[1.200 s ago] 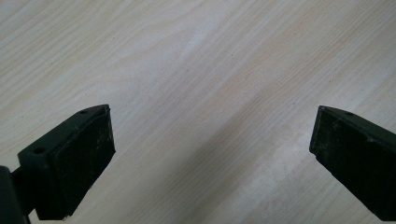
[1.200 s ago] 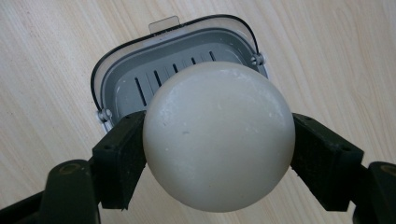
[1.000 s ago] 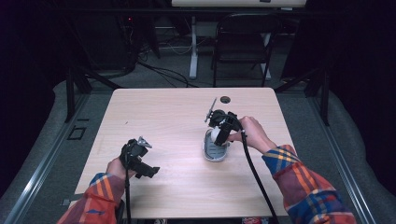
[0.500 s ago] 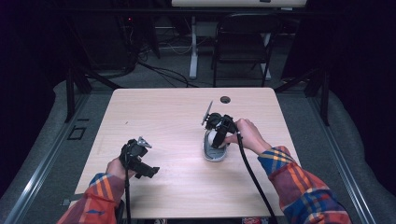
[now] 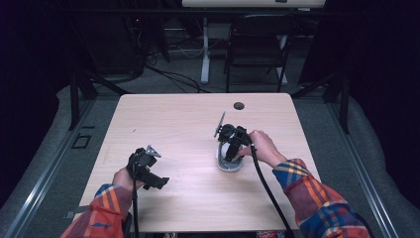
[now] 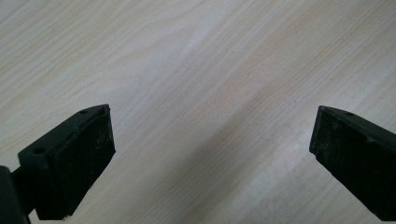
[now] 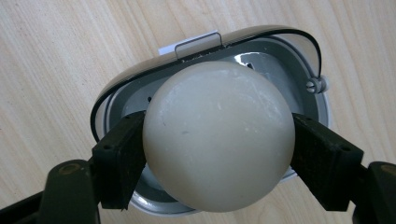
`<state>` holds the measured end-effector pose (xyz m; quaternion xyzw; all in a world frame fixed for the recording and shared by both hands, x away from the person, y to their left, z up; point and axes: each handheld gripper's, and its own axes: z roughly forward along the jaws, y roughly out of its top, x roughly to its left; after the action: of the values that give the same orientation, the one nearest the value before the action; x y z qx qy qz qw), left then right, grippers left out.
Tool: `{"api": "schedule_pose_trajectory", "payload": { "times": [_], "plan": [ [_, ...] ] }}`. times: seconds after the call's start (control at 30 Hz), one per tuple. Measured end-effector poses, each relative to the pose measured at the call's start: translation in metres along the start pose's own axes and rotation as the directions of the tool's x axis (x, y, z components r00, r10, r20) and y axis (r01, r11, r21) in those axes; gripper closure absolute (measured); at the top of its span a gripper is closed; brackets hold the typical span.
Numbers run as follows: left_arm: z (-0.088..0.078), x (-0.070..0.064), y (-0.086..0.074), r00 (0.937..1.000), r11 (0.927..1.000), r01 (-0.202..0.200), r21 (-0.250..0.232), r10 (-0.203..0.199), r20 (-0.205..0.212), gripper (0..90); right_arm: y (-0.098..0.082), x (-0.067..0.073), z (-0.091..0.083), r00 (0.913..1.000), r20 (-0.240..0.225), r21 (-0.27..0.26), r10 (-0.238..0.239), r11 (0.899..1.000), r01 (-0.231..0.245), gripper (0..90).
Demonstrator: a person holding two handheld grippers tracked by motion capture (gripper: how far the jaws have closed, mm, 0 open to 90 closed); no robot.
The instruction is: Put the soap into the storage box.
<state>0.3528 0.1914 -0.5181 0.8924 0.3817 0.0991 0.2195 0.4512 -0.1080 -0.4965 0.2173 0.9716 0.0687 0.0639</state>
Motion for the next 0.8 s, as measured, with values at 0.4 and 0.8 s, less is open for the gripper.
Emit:
{"api": "schedule_pose_trajectory", "payload": {
  "times": [0.4, 0.8],
  "plan": [
    [0.0000, -0.0001, 0.0000, 1.0000, 1.0000, 0.000, 0.002, 0.000, -0.002, 0.0, -0.0037, -0.0017, 0.0072, 0.9999, 0.006, 0.008, 0.014, 1.000, -0.014, 23.5],
    [-0.0004, -0.0002, -0.0002, 1.0000, 1.0000, -0.002, 0.000, 0.002, -0.002, 0.0, -0.0045, -0.0020, 0.0079, 0.9995, 0.001, 0.000, 0.032, 0.999, -0.032, 23.1]
  ]
}}
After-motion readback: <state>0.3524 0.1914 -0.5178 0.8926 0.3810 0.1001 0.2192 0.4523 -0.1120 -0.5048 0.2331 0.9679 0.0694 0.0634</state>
